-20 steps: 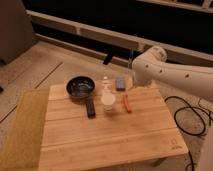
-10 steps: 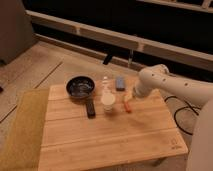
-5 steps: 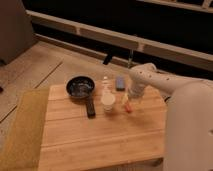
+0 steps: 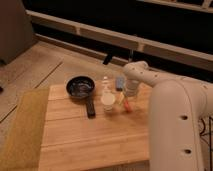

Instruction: Place the pepper in the ceramic cup

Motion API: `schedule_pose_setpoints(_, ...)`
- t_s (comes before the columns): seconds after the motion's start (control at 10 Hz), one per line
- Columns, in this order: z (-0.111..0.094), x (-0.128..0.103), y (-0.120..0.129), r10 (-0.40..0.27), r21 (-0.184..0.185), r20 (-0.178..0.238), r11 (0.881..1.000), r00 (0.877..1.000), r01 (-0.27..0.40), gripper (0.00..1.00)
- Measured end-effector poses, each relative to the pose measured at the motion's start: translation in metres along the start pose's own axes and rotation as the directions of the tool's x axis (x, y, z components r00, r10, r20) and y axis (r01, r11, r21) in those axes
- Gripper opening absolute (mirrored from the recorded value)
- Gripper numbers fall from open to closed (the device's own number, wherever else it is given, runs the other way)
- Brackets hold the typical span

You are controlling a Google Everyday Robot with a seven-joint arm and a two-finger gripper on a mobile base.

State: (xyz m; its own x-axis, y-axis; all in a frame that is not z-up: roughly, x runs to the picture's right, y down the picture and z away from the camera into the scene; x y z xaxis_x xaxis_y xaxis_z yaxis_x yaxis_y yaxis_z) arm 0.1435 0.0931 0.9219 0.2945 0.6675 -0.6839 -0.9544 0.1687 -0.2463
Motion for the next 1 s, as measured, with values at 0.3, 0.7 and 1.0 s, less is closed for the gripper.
schedule_pose_setpoints(0.3,0.011,-0.006,-0.009,-0.019,0.026,-0.067,0.999,0.998,0.020,0.64)
schedule_pose_setpoints(0.7,0.012,-0.019,-0.023,0.000,0.063,-0.075,0.998,0.997,0.005,0.23)
schedule_pose_setpoints(1.0,0.011,-0.023,-0.023,0.031,0.055,-0.064,0.998,0.997,-0.027,0.00)
